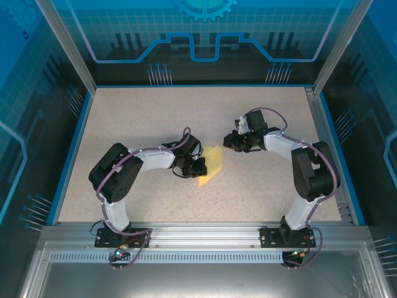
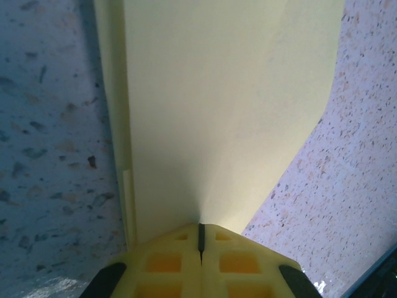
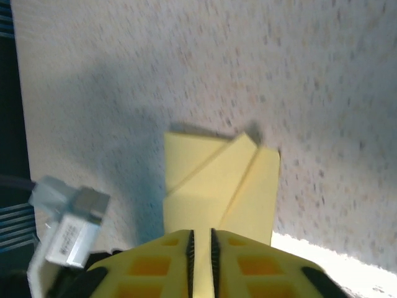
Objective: Fold a paper plane with a square sheet of paper (pick it up from the middle)
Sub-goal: Fourth fold the wing at the center of the table.
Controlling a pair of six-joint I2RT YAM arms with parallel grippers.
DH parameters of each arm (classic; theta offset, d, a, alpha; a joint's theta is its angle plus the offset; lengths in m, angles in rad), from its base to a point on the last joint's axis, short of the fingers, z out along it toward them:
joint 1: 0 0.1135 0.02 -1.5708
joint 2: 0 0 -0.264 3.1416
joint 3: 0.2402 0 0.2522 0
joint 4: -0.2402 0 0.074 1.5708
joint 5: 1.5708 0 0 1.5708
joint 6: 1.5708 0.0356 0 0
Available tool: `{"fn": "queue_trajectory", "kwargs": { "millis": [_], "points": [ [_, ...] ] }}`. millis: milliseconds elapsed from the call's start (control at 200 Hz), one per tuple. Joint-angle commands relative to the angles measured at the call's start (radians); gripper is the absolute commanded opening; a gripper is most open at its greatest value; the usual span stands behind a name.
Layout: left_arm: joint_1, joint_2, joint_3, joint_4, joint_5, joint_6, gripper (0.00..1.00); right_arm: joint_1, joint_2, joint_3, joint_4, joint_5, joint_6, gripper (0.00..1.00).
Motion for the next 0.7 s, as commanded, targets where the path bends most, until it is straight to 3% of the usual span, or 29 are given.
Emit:
{"fn": "queue_trajectory", "kwargs": {
  "millis": [0, 195, 275, 695],
  "points": [
    [-0.004, 0.023, 0.022, -0.062, -0.018, 0.018, 0.05, 0.036, 0.010, -0.044, 0.097, -0.081, 0.051, 0.08],
    [-0.006, 0.035, -0.001, -0.056, -0.016, 0.012, 0.05, 0.117, 0.083, -0.011, 0.202, -0.146, 0.108, 0.04],
    [-0.004, 0.036, -0.007, -0.053, -0.018, 0.008, 0.05, 0.139, 0.119, 0.022, 0.162, -0.096, 0.095, 0.03],
    [-0.005, 0.033, -0.016, -0.060, -0.022, 0.019, 0.04, 0.073, 0.288, 0.081, 0.114, 0.009, 0.048, 0.04]
  ]
}}
